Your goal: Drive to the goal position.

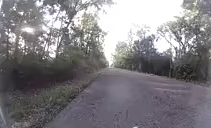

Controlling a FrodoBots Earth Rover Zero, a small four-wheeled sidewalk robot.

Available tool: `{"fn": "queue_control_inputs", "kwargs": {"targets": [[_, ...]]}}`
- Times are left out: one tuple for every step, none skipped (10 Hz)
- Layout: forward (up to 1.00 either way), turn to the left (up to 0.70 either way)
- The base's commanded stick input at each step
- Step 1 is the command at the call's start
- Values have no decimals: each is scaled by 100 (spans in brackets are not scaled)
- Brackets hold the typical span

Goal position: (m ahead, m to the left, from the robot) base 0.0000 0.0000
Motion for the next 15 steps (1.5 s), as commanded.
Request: {"fn": "queue_control_inputs", "kwargs": {"targets": [[0,0],[2,0],[4,0],[2,0],[1,0],[1,0],[2,0],[3,0],[1,0],[3,0],[3,0],[2,0],[0,0],[0,0],[0,0]]}}
